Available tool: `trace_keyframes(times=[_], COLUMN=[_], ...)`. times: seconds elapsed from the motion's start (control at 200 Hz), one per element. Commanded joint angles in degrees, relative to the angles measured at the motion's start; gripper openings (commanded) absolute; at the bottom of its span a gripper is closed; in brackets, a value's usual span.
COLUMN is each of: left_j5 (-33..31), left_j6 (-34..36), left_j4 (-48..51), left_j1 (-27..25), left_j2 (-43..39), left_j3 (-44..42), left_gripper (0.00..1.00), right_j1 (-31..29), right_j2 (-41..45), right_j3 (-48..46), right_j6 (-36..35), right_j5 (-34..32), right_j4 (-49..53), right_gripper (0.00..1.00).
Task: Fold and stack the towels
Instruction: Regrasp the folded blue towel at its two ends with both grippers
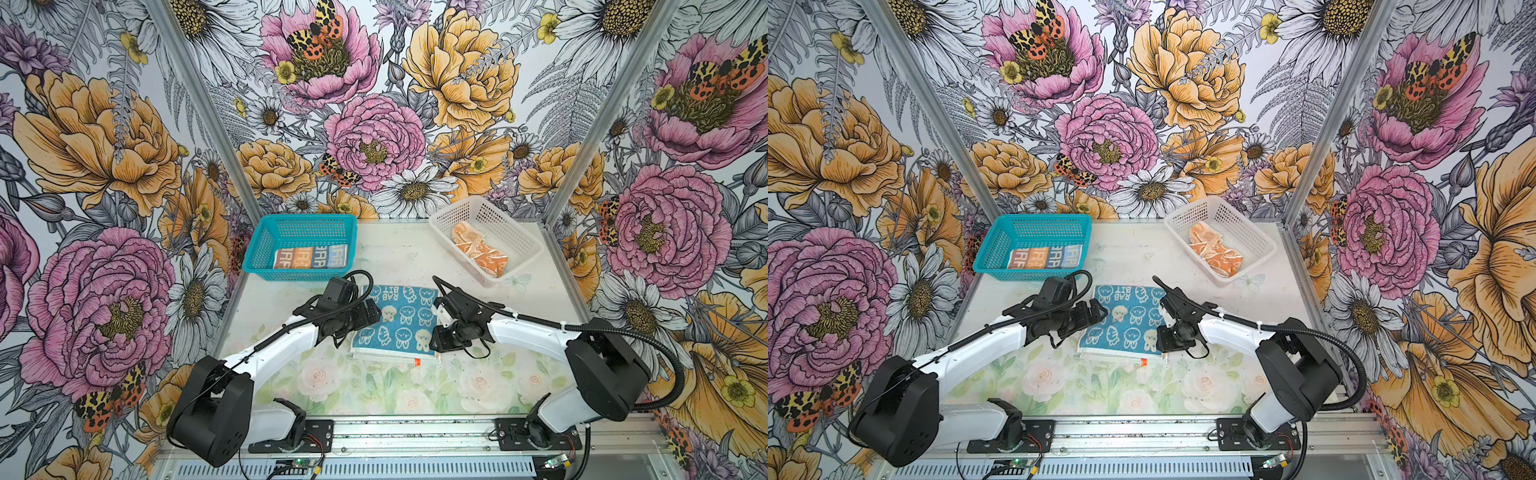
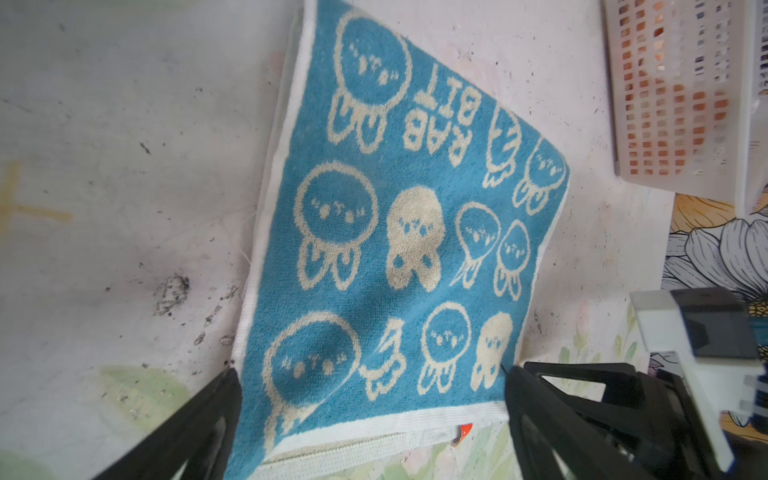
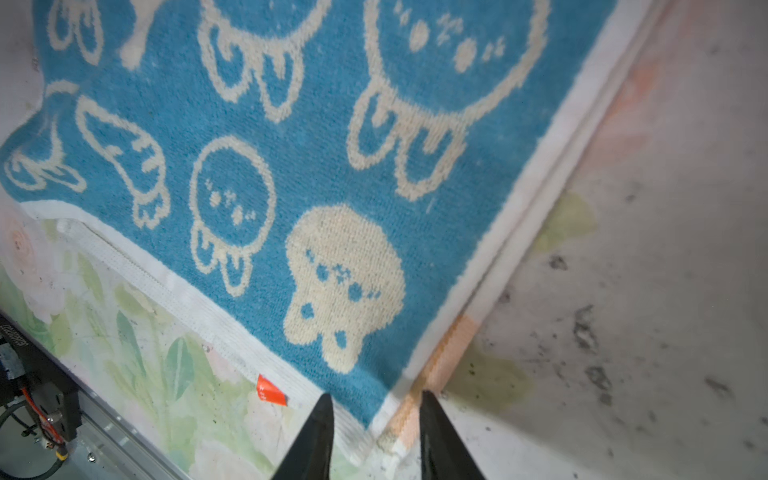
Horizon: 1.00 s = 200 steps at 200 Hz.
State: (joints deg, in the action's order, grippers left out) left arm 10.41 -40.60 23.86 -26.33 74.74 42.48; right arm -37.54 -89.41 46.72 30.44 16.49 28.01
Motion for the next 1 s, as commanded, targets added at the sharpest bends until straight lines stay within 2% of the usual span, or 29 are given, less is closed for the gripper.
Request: trace_keyframes(times=[0.0,0.2,0.385,0.505,0.651,0.866,0.996], left_j5=[1.23,1.06,1.41,1.37,1.63,1.35,1.32], left_j6=[-0.32,-0.31,-0.27,0.34,0.85,1.66,2.41], left_j4=[-2.9,-4.53,-7.61,-8.05,-8.36,-8.48,-8.47], left_j1=[-0.03,-0.79,-0.98,-1.84,-2.32,-3.5,-3.77], left_j2=[1.06,3.82,9.03,13.21,17.34,21.88,25.55], left_j3=[1.96,3.72,7.12,11.02,14.8,19.45,22.12], left_gripper=[0.99,0.99,0.99,0.99,0.99,0.99,0.99], right_j1=[0.08,3.0,8.1,10.79,11.32,10.05,7.54], right_j2=[-3.46,-8.89,-13.03,-13.19,-10.18,-2.68,1.19], right_j3=[1.62,5.38,11.04,14.09,15.86,10.33,6.09], right_j6=[-0.95,-3.85,-7.65,-9.3,-9.41,-7.12,-5.18], right_j5=[-2.51,-7.28,-11.15,-10.82,-8.59,-3.71,-3.09], right_j4=[-1.03,0.59,3.0,4.51,6.28,6.36,6.27], right_gripper=[0.29,0.17,0.16,0.16,0.24,0.29,0.31])
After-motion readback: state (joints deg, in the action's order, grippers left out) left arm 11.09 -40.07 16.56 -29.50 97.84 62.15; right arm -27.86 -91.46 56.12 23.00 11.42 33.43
